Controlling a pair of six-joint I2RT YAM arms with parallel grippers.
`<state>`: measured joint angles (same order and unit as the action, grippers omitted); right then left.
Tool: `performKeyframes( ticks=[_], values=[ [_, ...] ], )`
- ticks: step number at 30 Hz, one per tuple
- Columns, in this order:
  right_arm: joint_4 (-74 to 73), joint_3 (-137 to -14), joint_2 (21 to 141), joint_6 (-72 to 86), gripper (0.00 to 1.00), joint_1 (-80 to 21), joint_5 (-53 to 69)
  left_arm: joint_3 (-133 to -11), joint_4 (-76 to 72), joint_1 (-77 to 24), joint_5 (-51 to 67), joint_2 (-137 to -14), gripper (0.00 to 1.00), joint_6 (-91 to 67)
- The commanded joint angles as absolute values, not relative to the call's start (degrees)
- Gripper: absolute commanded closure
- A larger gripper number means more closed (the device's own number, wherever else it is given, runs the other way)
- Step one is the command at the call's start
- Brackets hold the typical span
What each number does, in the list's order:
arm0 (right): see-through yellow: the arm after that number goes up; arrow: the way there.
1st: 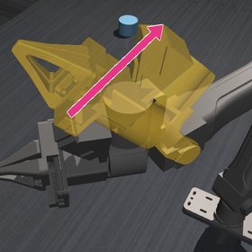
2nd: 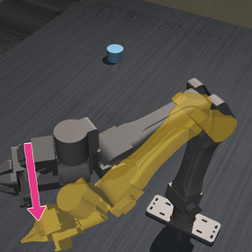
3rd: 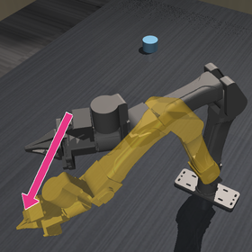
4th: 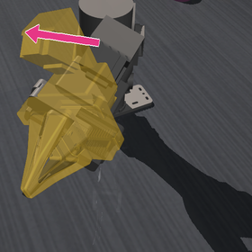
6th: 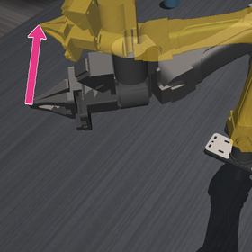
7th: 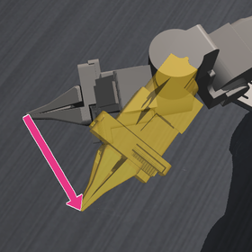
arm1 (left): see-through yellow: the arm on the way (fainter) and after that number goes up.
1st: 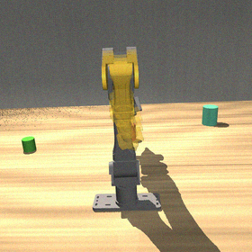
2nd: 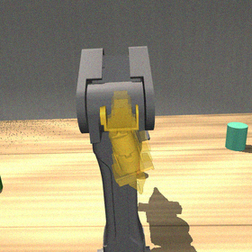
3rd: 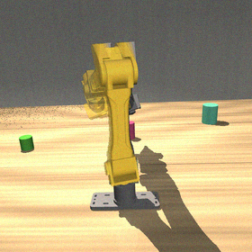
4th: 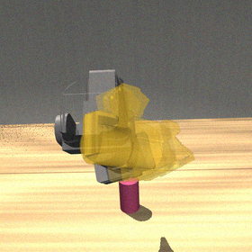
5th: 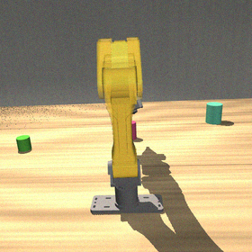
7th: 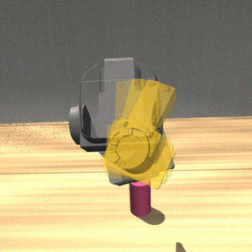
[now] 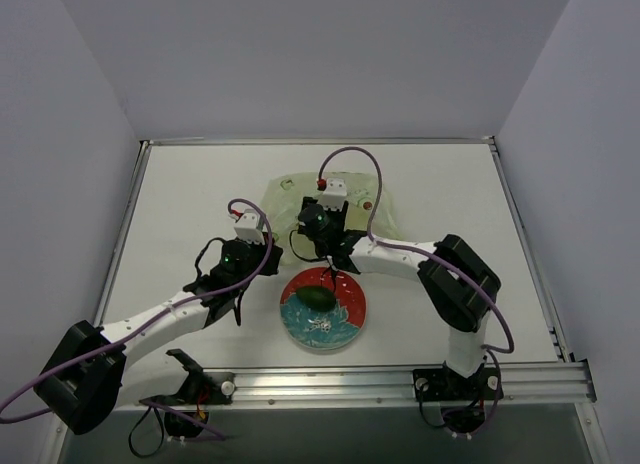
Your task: Take the fake fruits out of the plastic bag
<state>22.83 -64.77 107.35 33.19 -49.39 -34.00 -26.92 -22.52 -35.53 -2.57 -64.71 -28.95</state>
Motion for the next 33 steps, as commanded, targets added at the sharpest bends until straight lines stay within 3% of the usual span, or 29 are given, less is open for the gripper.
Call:
performKeyframes(
  ticks=[1, 7, 23, 33],
  values=[
    [25.4, -63.9, 101.3, 27.8, 0.66, -49.8, -32.7, -29.7, -23.6, -35.1, -2.4, -63.9, 0.98, -29.4],
    [21.5, -60.3, 94.9, 25.8, 0.65, -50.5, -22.9, -29.7, -23.6, -35.1, -2.6, -63.7, 0.98, -29.4],
    [9.2, -36.2, 64.6, 32.0, 0.65, -59.2, -19.6, -29.6, -22.7, -35.2, -4.1, -62.5, 0.98, -28.5],
    [7.7, -25.5, 59.5, 37.4, 0.65, -59.2, -16.1, -29.6, -22.9, -35.1, -3.7, -62.8, 0.98, -28.5]
  ],
)
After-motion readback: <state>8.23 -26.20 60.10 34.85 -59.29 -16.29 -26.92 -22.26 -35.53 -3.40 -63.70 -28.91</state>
